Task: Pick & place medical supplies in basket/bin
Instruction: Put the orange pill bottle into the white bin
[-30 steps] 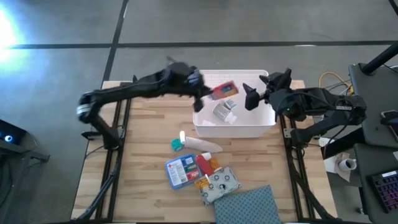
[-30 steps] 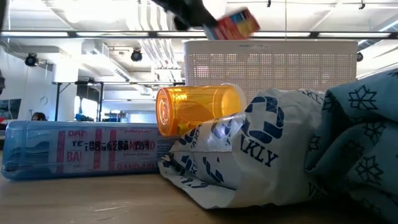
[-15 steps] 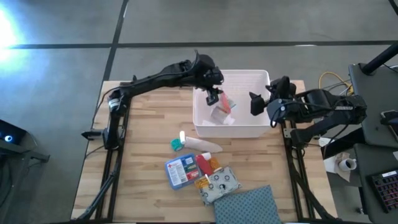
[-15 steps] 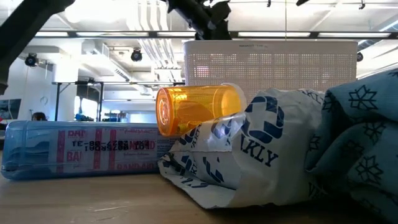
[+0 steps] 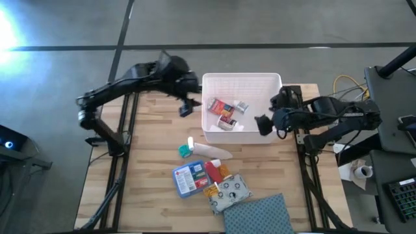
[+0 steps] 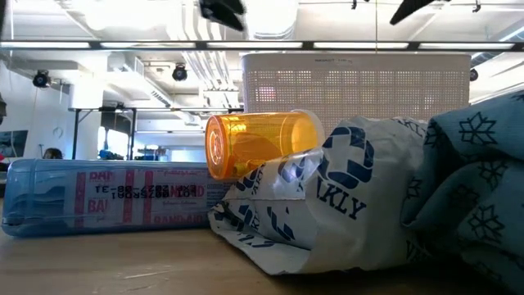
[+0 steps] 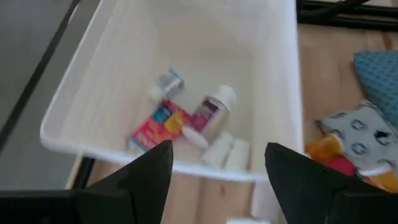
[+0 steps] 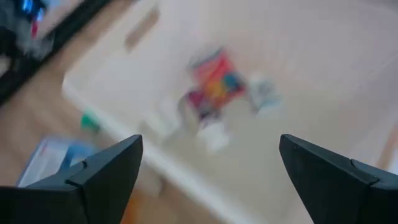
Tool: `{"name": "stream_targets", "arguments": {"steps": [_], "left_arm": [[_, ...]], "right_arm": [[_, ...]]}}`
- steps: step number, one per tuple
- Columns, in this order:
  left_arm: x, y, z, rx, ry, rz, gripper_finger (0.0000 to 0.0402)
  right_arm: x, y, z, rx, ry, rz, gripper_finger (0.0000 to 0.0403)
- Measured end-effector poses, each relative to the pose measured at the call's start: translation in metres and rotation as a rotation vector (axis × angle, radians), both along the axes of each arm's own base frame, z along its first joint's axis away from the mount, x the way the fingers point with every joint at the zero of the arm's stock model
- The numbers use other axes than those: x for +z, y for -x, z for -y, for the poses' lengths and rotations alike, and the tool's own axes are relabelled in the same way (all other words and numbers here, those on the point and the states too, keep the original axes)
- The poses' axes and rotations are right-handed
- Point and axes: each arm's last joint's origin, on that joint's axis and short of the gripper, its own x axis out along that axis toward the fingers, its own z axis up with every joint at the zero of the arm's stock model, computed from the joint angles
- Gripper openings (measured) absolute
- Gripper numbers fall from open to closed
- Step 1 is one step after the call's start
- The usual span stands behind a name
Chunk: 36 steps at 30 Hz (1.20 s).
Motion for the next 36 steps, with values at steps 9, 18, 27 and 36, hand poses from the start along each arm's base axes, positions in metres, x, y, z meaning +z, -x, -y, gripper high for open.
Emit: {"name": "stream_targets", "arguments": {"steps": [9, 18, 27, 36], "left_arm": [[-0.049, 0.073, 0.032, 0.143, 0.182, 0.101, 0.0235], [-0.118, 0.118, 0.061, 0.226, 0.402, 0.249, 0.0235], [-0.157, 0.131, 0.073, 0.246, 0.51, 0.216, 0.0235], [-0.165, 0.127, 0.087, 0.165, 0.523, 0.159, 0.0235]], "right_arm": [[-0.042, -0.024, -0.027, 0.232, -0.313, -0.188, 0.0368], [-0.079, -0.063, -0.059, 0.369, -0.37, -0.272, 0.0368], [-0.14, -0.104, -0.083, 0.381, -0.476, -0.463, 0.0368], [-0.169, -0.141, -0.119, 0.639, -0.362, -0.37, 0.0368]]}}
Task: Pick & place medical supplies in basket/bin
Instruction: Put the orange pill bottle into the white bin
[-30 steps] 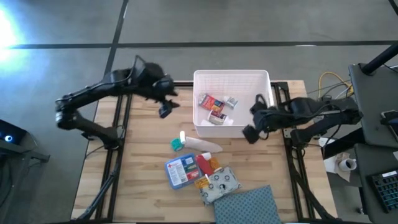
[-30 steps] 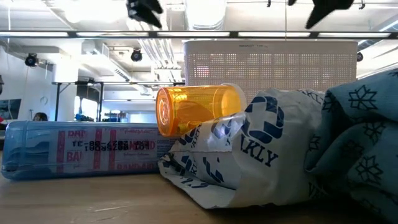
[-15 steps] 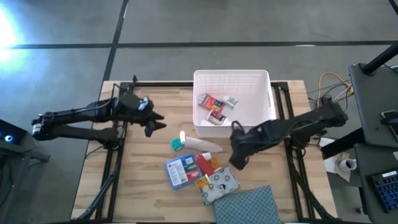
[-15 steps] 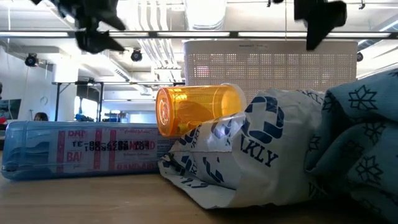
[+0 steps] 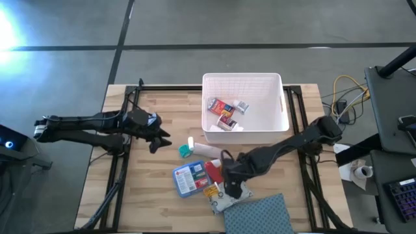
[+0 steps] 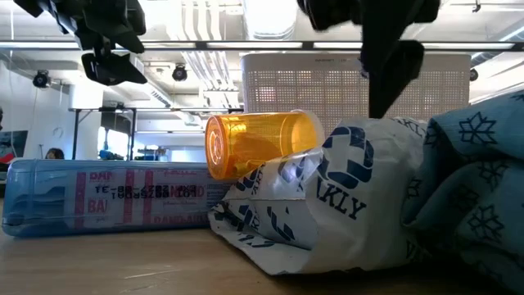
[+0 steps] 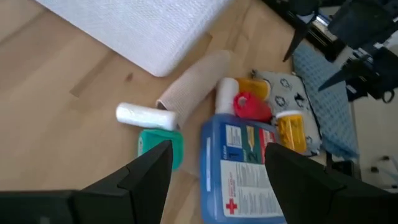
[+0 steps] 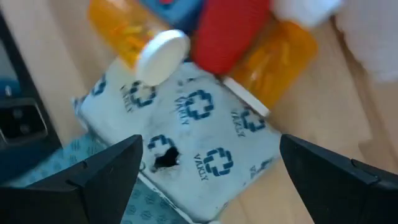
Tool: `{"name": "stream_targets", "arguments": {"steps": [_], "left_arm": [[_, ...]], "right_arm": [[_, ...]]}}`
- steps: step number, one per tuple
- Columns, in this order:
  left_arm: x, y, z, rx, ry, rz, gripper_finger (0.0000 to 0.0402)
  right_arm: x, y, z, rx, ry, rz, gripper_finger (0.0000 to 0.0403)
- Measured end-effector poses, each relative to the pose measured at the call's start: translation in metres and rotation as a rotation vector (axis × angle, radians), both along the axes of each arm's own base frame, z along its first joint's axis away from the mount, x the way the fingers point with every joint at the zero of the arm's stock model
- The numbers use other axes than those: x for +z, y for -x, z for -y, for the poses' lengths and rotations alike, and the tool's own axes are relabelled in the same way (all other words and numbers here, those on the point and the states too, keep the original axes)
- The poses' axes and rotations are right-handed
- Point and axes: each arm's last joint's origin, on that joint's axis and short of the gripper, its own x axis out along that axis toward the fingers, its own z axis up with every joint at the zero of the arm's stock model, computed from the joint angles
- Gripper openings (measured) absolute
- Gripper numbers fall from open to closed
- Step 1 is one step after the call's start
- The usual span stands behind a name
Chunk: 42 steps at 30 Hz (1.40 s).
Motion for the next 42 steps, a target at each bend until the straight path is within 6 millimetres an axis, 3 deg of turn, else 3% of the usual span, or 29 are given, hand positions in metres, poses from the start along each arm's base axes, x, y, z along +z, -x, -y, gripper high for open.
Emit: {"name": "stream_targets", "arguments": {"steps": [8, 13, 20, 25, 34, 42], "left_arm": [[-0.001, 0.0, 0.004, -0.028, 0.0, -0.005, 0.0235], [-0.007, 0.0, 0.004, -0.029, 0.001, -0.022, 0.0235], [-0.015, 0.002, 0.004, -0.029, 0.002, -0.053, 0.0235], [-0.018, 0.003, 0.004, -0.031, 0.0, -0.078, 0.0235], [-0.02, 0.005, 0.005, -0.041, -0.011, -0.1, 0.0235], [-0.021, 0.005, 0.005, -0.043, -0.012, -0.107, 0.0235]], "right_arm": [[-0.008, -0.012, -0.025, 0.564, 0.174, 0.145, 0.0368], [-0.017, -0.033, -0.037, 0.72, 0.215, 0.301, 0.0368], [-0.043, -0.057, -0.039, 0.692, 0.216, 0.266, 0.0368], [-0.041, -0.064, -0.034, 0.639, 0.215, 0.275, 0.0362], [-0.054, -0.067, -0.03, 0.624, 0.175, 0.236, 0.0286], [-0.059, -0.069, -0.031, 0.63, 0.171, 0.206, 0.0253]]}}
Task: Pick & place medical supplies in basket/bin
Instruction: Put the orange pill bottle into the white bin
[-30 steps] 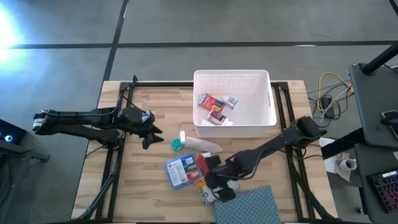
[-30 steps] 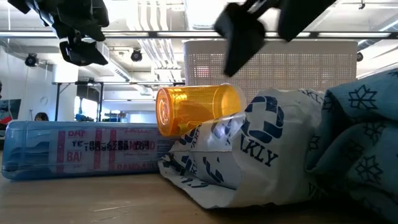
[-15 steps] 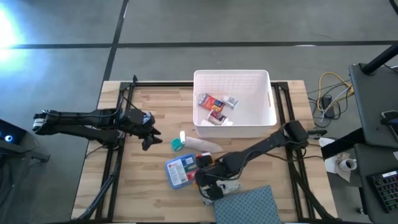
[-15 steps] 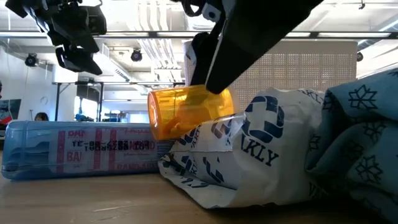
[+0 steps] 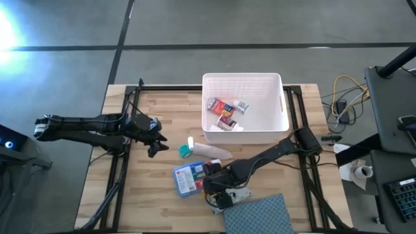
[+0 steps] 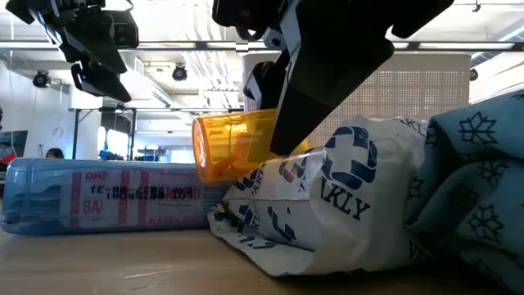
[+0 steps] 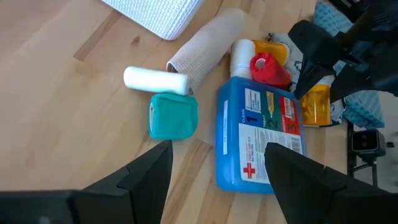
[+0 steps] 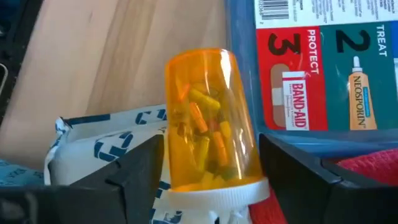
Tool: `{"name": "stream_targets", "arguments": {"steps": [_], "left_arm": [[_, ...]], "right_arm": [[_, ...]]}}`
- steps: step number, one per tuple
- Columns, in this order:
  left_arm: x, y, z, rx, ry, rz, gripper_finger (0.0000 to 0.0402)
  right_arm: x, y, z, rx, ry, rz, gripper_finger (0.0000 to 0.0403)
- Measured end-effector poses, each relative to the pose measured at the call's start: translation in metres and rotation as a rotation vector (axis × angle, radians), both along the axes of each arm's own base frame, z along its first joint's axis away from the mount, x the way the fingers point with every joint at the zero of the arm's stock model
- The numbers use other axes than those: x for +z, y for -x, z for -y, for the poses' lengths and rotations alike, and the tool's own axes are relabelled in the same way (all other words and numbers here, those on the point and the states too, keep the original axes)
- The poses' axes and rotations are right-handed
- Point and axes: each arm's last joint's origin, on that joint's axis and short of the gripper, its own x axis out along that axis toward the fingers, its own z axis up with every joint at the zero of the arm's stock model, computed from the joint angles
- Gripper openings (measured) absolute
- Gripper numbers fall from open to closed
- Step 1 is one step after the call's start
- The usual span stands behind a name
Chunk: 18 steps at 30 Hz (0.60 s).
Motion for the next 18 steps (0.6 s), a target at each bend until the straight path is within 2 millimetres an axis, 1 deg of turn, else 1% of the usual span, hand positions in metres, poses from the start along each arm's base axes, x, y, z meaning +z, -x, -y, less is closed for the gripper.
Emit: {"name": "stream_targets", "arguments": {"steps": [3, 6, 8, 10, 12, 14, 18], "left_arm": [[0.0, 0.0, 0.0, -0.003, -0.004, 0.001, 0.0235], [0.0, 0.0, 0.0, -0.005, -0.006, 0.001, 0.0235], [0.0, 0.0, 0.0, -0.007, -0.008, 0.001, 0.0235], [0.0, 0.0, 0.0, -0.013, -0.016, 0.003, 0.0235], [0.0, 0.0, 0.0, -0.016, -0.02, 0.004, 0.0235], [0.0, 0.0, 0.0, -0.017, -0.02, 0.004, 0.0235], [0.0, 0.0, 0.0, -0.017, -0.021, 0.004, 0.0235]], "right_arm": [[0.008, 0.001, 0.002, -0.051, 0.056, -0.044, 0.0232], [0.021, 0.001, 0.007, -0.103, 0.123, -0.083, 0.0203], [0.033, 0.001, 0.012, -0.142, 0.173, -0.101, 0.0189], [0.048, 0.002, 0.016, -0.157, 0.224, -0.089, 0.0189], [0.066, 0.002, 0.019, -0.17, 0.275, -0.03, 0.0189], [0.09, 0.005, 0.025, -0.214, 0.326, 0.044, 0.0191], [0.145, 0.016, 0.048, -0.385, 0.422, 0.203, 0.0218]]}}
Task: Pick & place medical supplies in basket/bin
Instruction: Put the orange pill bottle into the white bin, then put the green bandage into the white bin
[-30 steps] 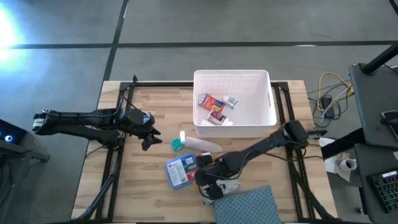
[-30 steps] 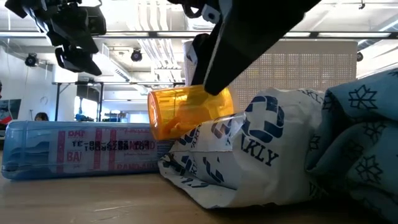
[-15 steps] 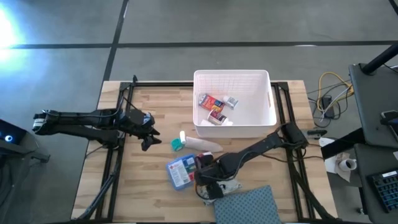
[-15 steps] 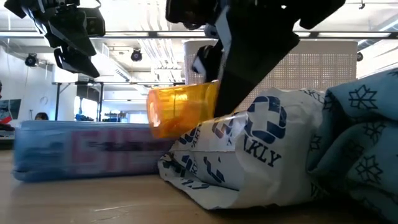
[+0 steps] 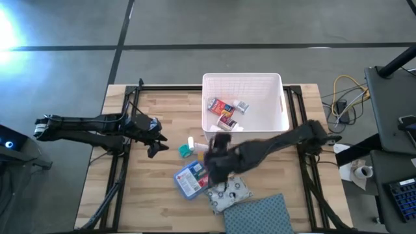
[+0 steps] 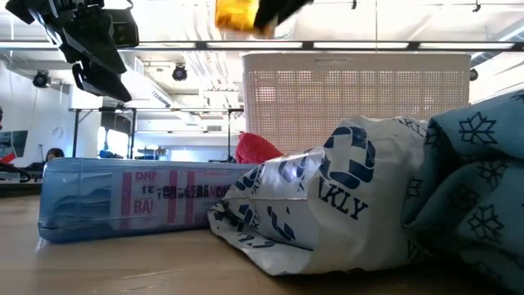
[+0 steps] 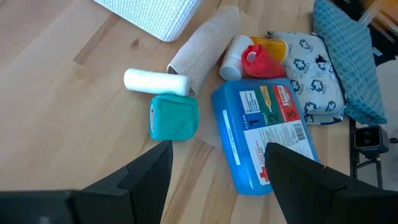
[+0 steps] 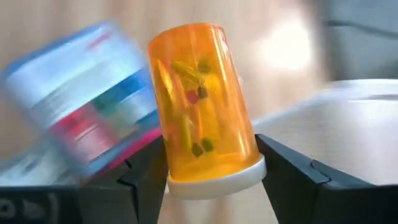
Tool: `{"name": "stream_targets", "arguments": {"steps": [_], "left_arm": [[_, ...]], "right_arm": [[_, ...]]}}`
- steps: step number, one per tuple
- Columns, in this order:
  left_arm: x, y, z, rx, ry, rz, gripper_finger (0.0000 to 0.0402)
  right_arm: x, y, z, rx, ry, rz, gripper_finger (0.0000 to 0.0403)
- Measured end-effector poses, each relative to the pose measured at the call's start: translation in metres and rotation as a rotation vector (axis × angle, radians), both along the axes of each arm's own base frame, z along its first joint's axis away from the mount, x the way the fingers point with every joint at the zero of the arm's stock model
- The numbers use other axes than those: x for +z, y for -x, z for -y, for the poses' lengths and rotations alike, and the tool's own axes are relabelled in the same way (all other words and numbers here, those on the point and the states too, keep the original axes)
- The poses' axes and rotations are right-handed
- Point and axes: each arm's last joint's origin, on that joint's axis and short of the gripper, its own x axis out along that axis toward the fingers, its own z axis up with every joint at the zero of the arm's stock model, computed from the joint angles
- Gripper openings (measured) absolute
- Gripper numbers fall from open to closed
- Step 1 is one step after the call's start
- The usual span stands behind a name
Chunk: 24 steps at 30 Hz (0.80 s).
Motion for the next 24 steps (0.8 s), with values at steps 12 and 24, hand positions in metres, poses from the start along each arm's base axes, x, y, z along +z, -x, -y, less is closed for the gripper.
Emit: {"name": "stream_targets", "arguments": {"steps": [12, 24], "left_arm": [[-0.002, -0.003, -0.002, 0.04, -0.044, -0.012, 0.0235], [-0.042, -0.043, -0.004, 0.061, -0.025, -0.225, 0.0235]], "right_arm": [[0.081, 0.049, 0.169, -0.695, -0.238, 0.275, 0.021], [0.034, 0.058, 0.24, -0.776, -0.466, 0.057, 0.0301]]}}
